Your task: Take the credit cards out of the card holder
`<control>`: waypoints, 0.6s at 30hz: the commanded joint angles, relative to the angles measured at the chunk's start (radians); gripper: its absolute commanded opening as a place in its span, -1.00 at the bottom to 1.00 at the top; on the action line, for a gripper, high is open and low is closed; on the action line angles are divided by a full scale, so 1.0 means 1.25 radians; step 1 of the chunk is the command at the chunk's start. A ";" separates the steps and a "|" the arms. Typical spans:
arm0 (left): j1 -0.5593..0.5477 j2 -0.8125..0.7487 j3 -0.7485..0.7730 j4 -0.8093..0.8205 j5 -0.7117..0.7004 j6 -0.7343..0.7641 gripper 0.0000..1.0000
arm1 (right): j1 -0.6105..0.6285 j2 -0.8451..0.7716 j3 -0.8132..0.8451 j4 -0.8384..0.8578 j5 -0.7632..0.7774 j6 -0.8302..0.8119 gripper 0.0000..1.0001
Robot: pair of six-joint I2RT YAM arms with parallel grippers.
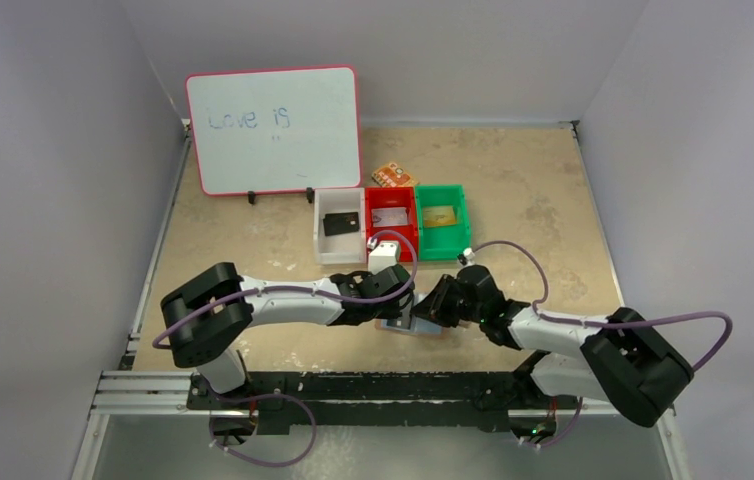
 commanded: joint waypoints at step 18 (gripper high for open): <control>-0.006 0.029 -0.083 0.042 0.047 -0.038 -0.72 | 0.001 0.069 -0.007 0.162 -0.052 0.022 -0.60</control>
